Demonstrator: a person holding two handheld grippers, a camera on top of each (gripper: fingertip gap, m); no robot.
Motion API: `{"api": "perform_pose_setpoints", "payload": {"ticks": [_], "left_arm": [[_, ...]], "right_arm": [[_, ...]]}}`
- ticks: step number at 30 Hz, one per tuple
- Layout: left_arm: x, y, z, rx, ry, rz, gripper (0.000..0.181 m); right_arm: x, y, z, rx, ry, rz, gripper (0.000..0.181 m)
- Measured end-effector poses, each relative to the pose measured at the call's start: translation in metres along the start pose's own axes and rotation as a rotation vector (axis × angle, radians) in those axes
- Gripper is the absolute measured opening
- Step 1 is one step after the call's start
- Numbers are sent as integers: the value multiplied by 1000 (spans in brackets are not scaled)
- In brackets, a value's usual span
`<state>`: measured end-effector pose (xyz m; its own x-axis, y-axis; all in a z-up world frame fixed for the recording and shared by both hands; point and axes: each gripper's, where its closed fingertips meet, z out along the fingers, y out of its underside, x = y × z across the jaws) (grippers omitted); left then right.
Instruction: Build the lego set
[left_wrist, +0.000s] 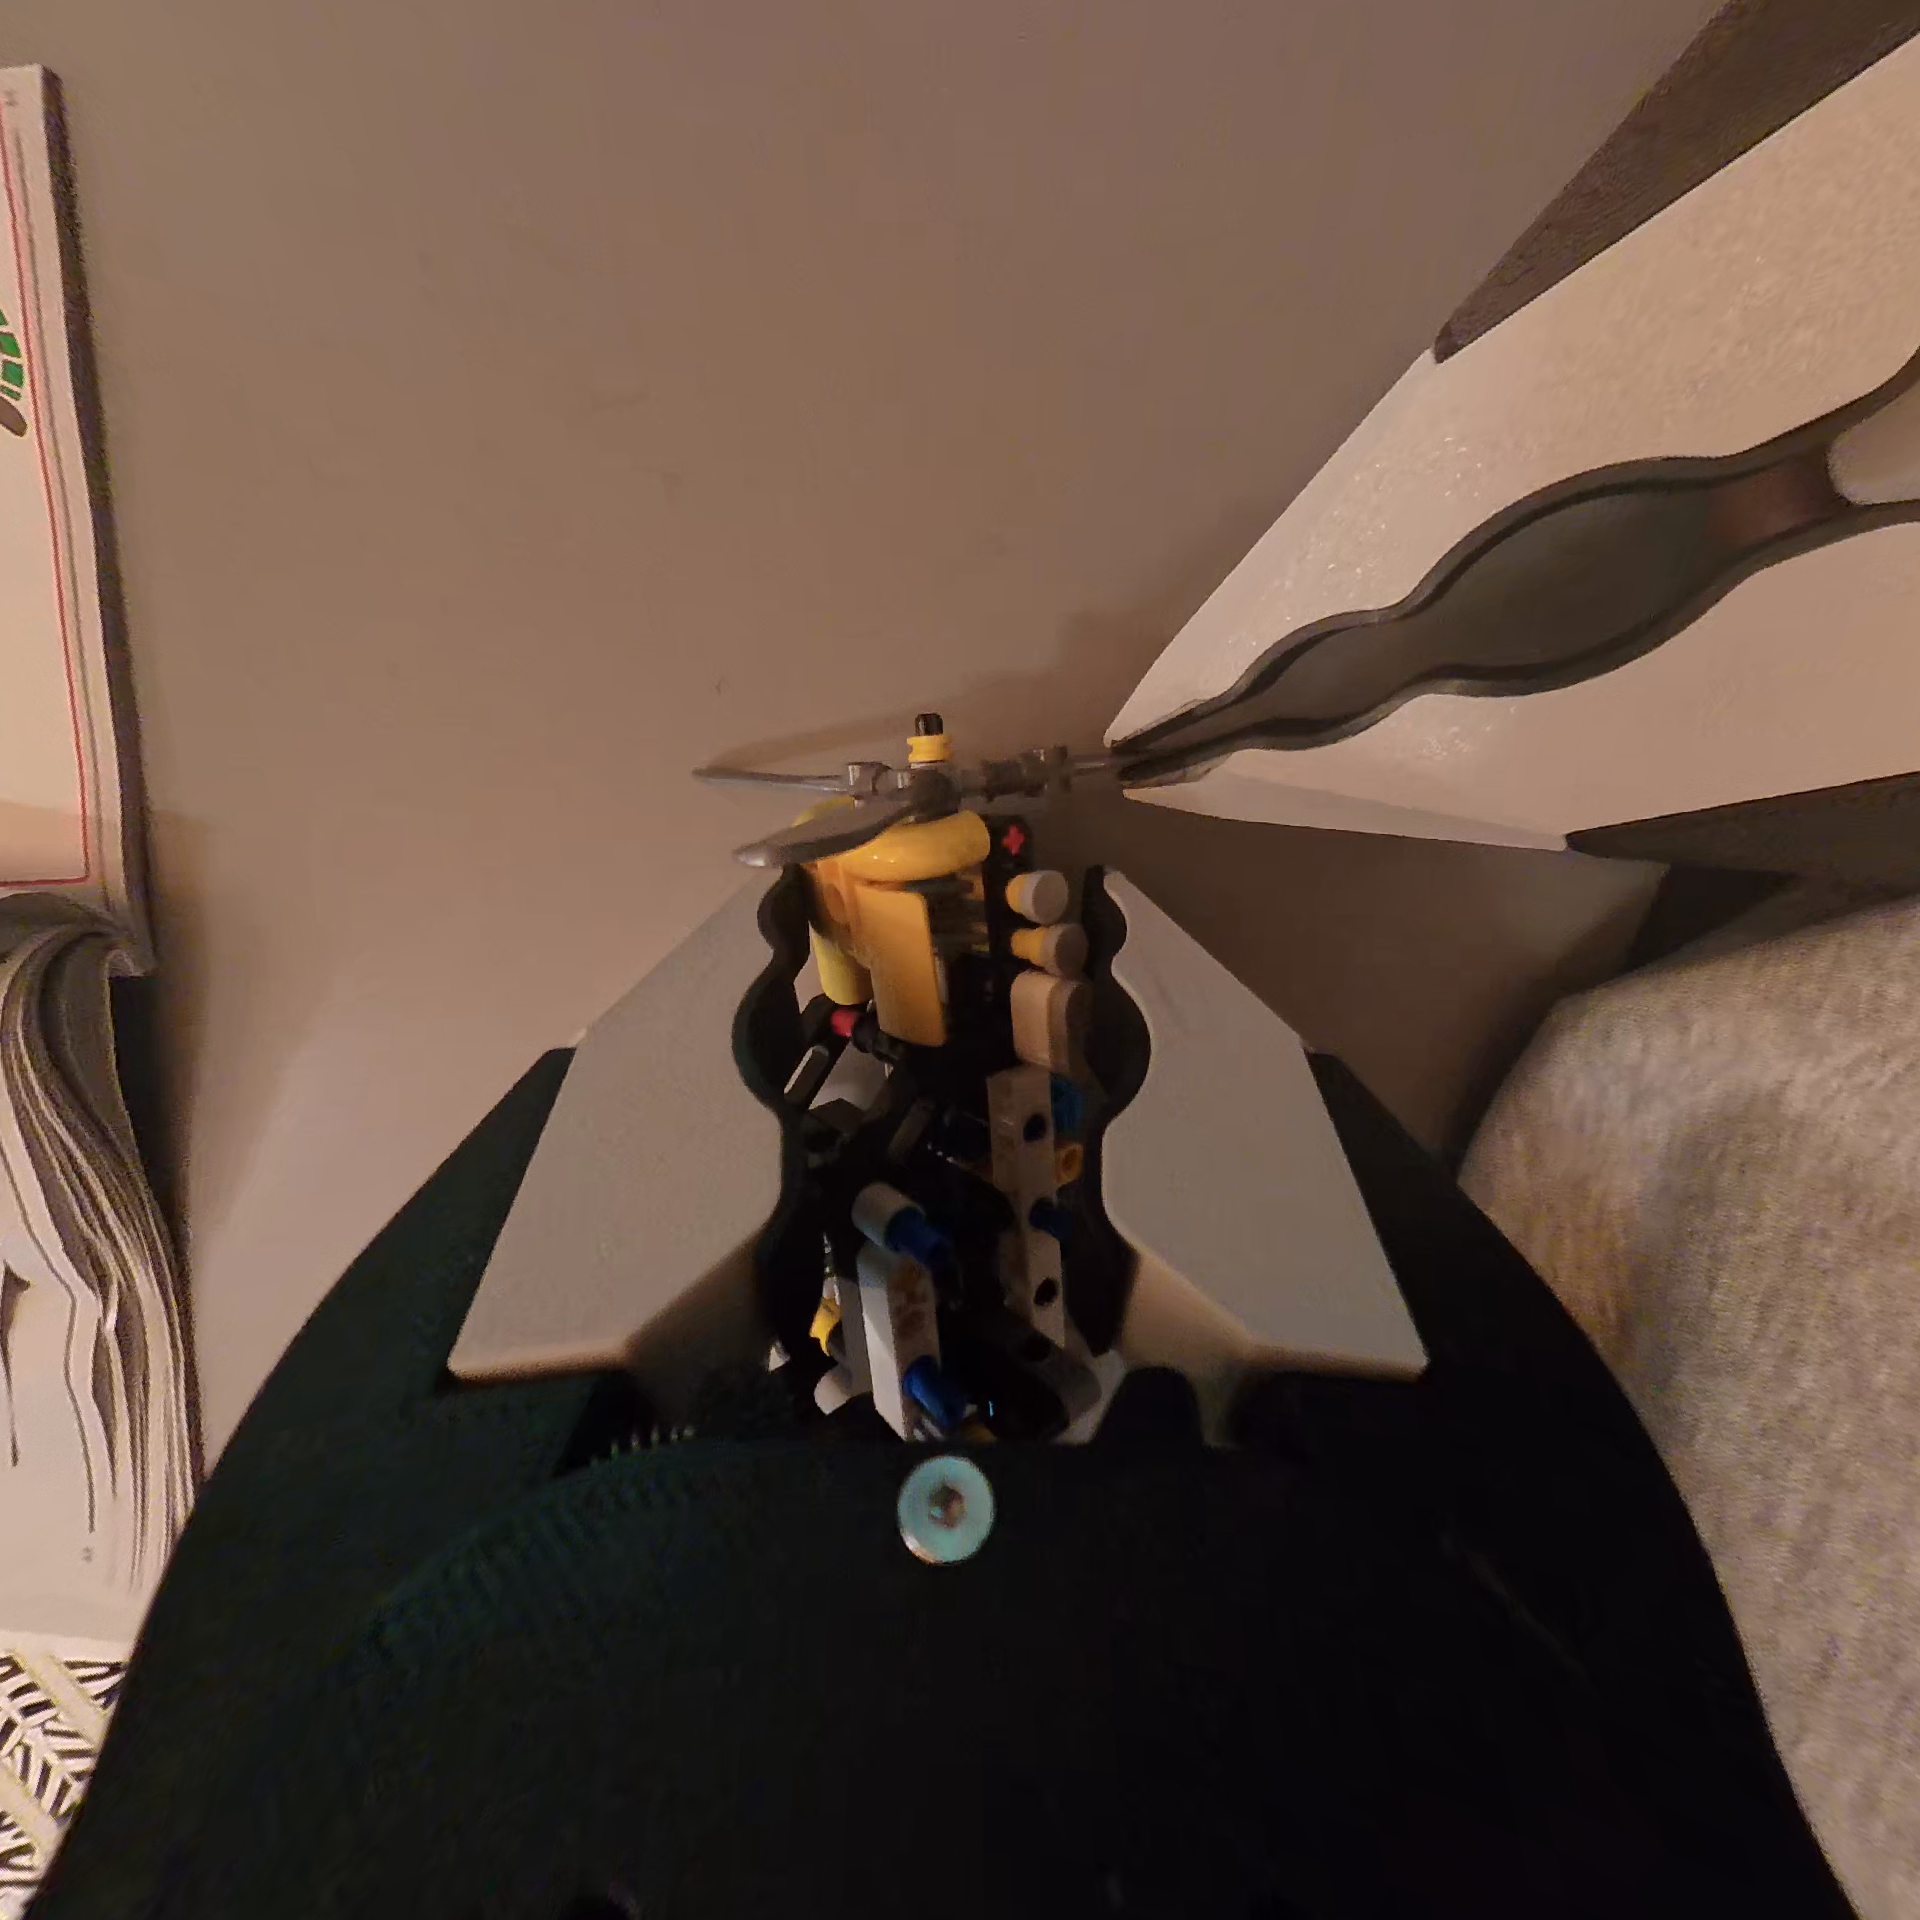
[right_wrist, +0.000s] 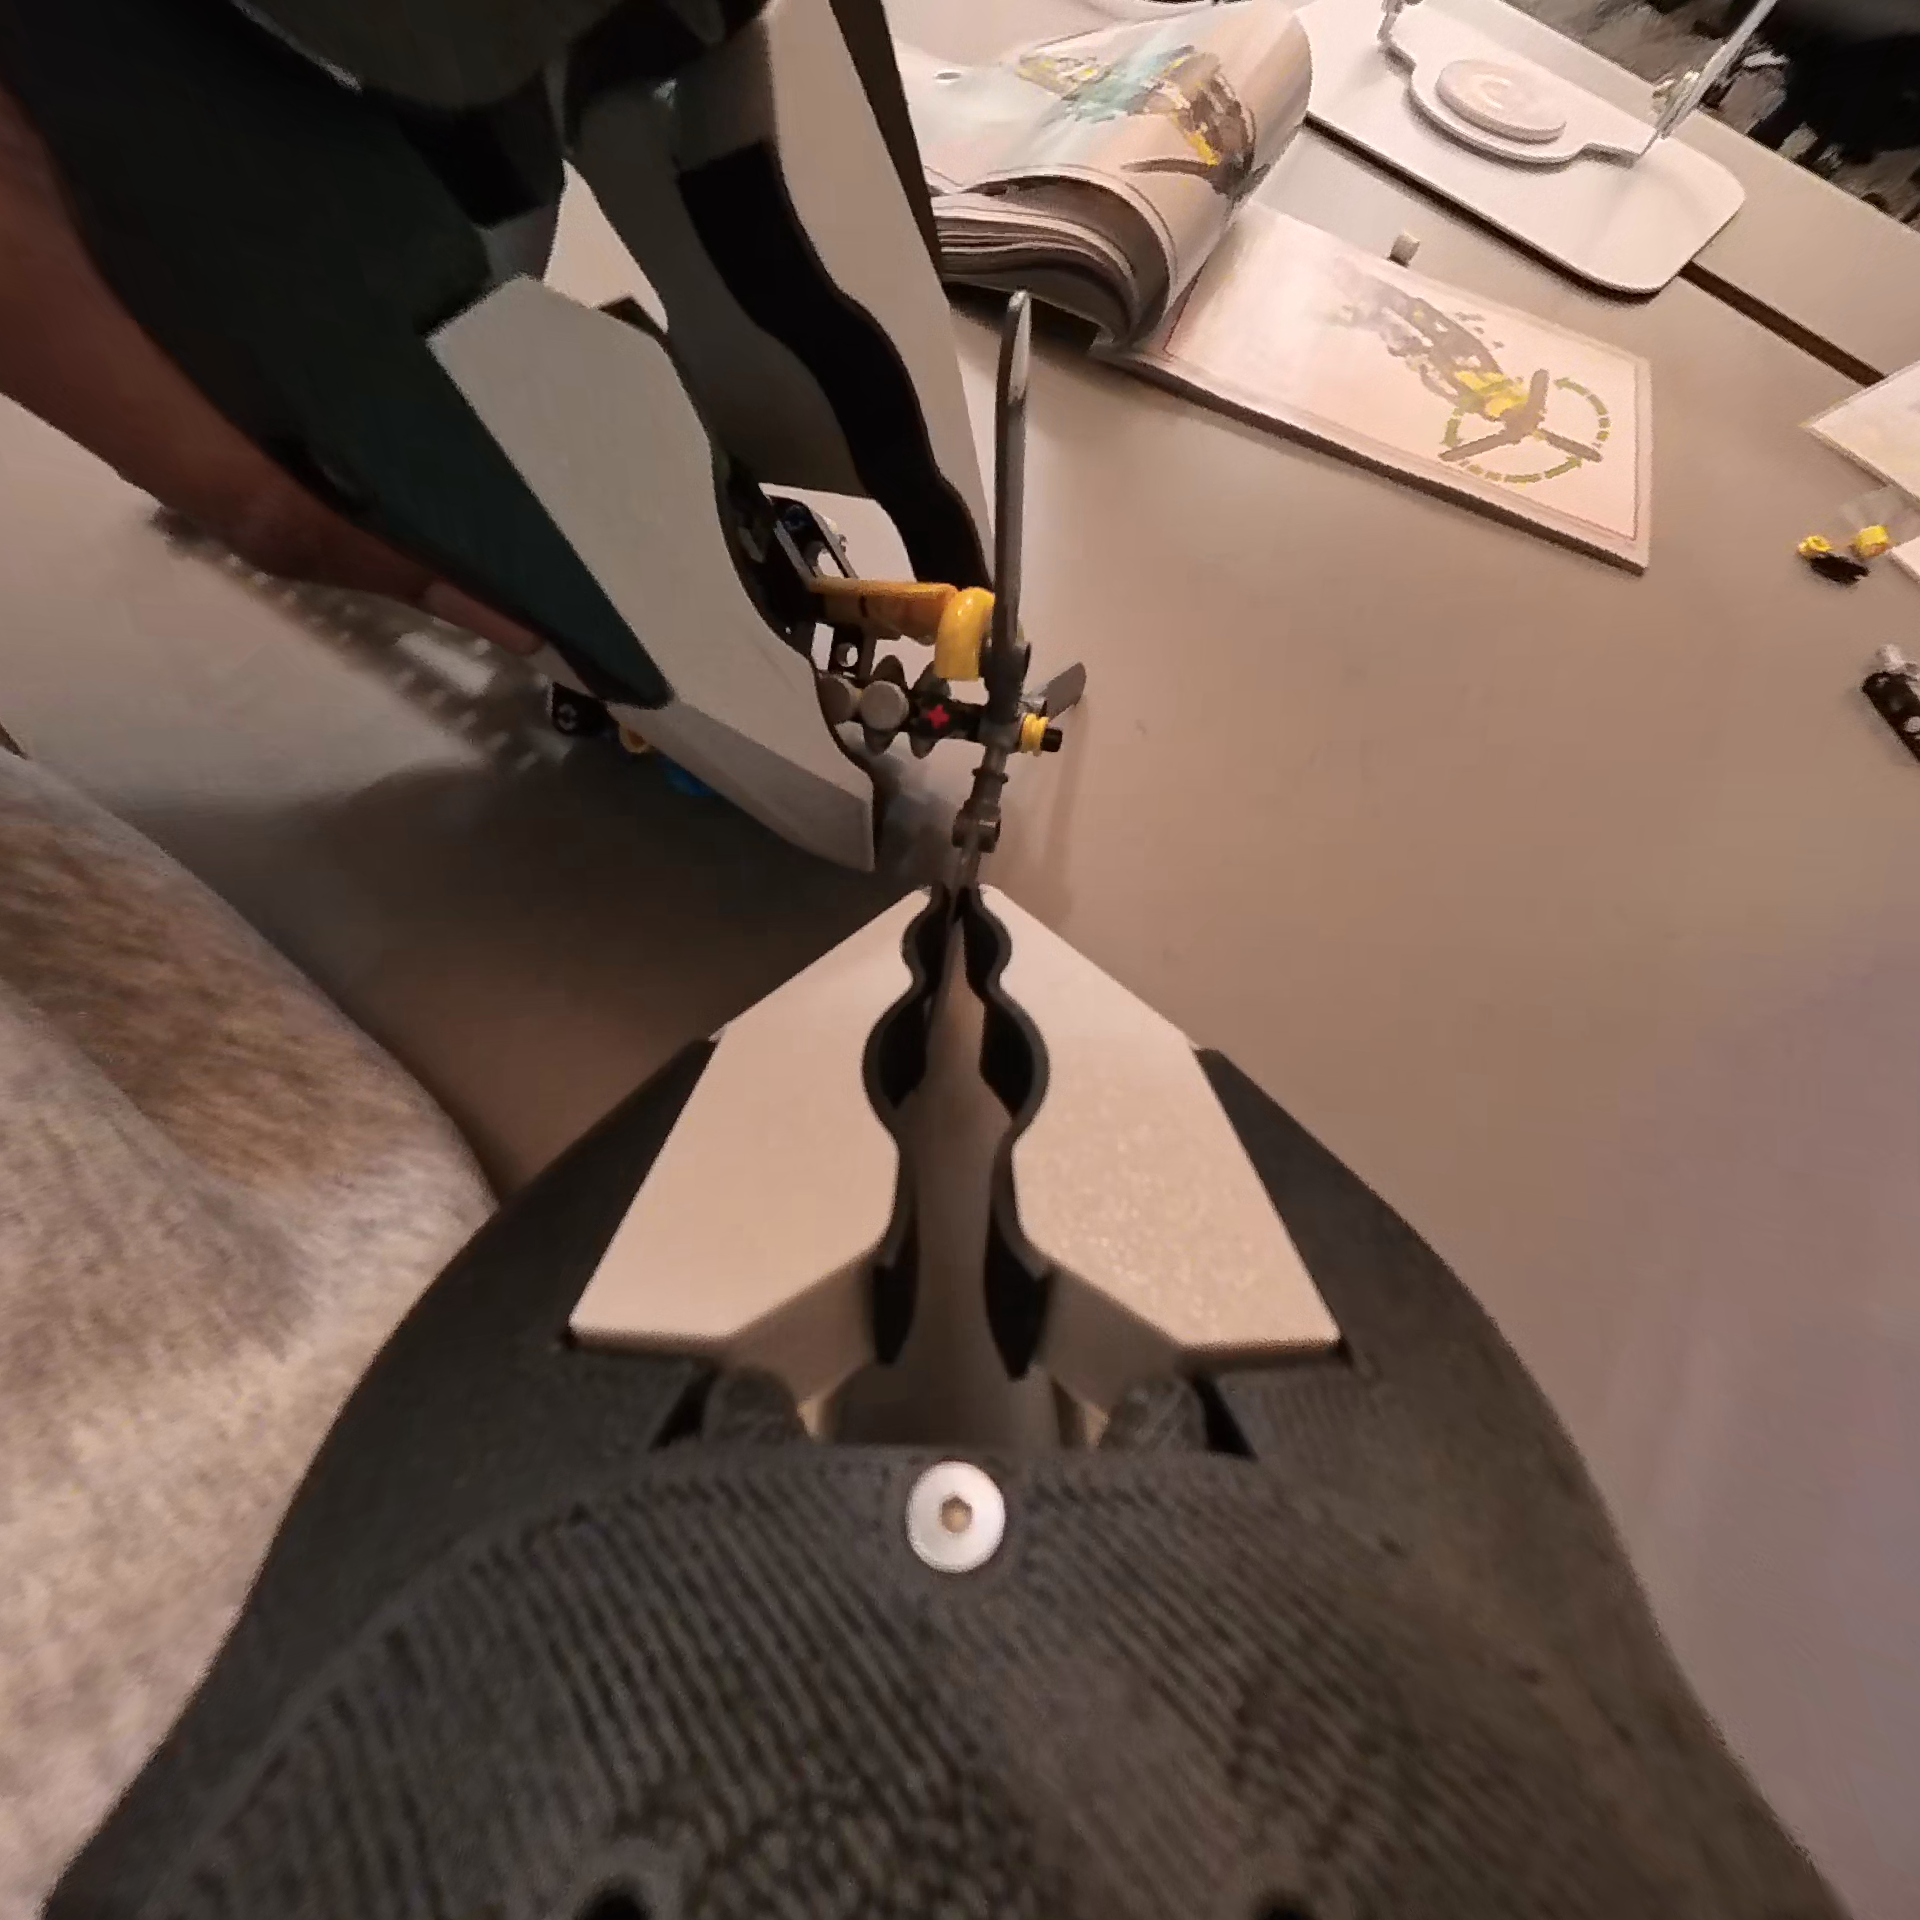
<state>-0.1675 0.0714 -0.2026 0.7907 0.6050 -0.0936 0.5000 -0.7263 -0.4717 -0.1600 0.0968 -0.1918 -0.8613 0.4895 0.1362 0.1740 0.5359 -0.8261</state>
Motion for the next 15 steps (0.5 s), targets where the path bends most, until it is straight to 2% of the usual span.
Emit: {"api": "perform_pose_setpoints", "payload": {"ticks": [15], "left_arm": [[-3, 1, 0, -2, -29, 25, 52]], "right_arm": [[0, -4, 6, 0, -90, 78, 1]]}}
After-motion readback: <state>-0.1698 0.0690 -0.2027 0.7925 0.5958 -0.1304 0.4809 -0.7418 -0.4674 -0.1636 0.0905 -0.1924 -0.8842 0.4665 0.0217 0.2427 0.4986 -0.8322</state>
